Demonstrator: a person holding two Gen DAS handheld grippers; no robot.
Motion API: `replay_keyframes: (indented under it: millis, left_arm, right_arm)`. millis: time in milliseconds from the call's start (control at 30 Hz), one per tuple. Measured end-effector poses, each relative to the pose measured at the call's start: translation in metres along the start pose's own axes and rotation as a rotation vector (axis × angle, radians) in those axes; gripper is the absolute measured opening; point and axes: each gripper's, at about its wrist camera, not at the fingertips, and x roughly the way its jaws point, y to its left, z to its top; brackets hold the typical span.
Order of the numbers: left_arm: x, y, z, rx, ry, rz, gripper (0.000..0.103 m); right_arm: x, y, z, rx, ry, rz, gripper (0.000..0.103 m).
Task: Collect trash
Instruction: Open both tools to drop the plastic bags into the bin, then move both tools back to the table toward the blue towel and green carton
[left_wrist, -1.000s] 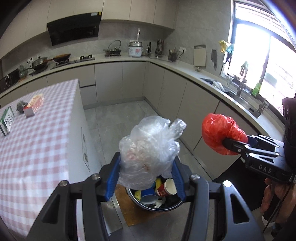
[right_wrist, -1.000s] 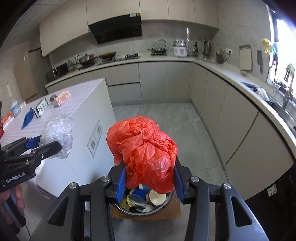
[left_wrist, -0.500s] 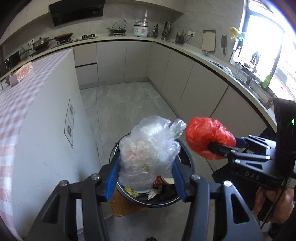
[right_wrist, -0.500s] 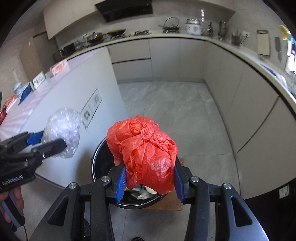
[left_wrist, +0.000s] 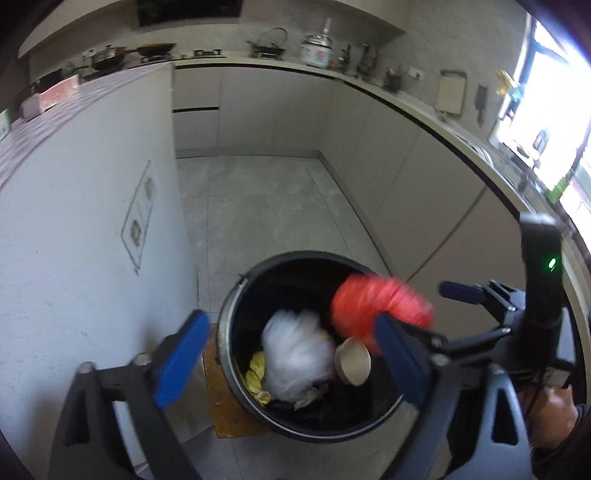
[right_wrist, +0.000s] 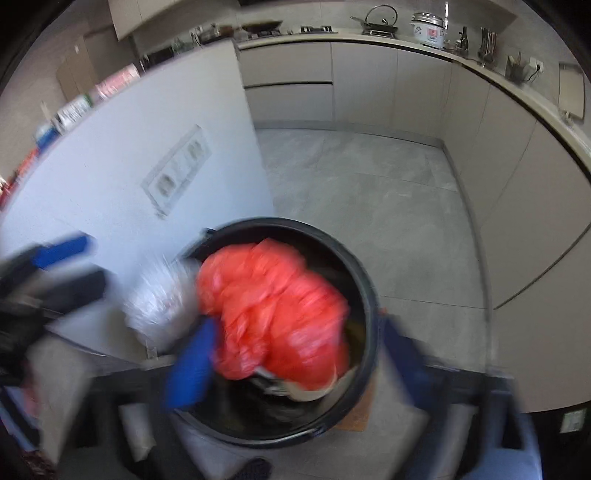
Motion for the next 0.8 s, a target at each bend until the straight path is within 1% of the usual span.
replay_keyframes:
  millis: [67, 200, 333, 467, 633, 800]
  left_arm:
    - [-0.003, 0.003, 0.003, -0.010, -0.016, 0.036, 0.099]
    - [-0.005, 0.004, 0.008, -0.013, -0.020, 0.079, 0.099]
    - [-0.013, -0.005, 0.013, 0.032, -0.039, 0.126, 0.099]
    - [-0.018, -0.008, 0.022, 0.043, -0.049, 0.125, 0.099]
    - [-0.021, -0.005, 0.028, 0.059, -0.057, 0.117, 0.099]
    - [-0.035, -0.003, 0.032, 0.071, -0.065, 0.111, 0.099]
  right_arm:
    - [0.005, -0.007, 0.002, 0.017, 0.007, -0.025, 0.103]
    - [0.007, -0.028, 0.008, 0.107, 0.010, -0.059, 0.103]
    - [-0.002, -0.040, 0.014, 0.169, -0.001, -0.060, 0.103]
    - [-0.016, -0.040, 0.016, 0.180, -0.024, -0.065, 0.103]
    - [-0.032, -0.029, 0.023, 0.167, -0.043, -0.066, 0.103]
    - [-0.051, -0.018, 0.026, 0.174, -0.067, -0.079, 0.103]
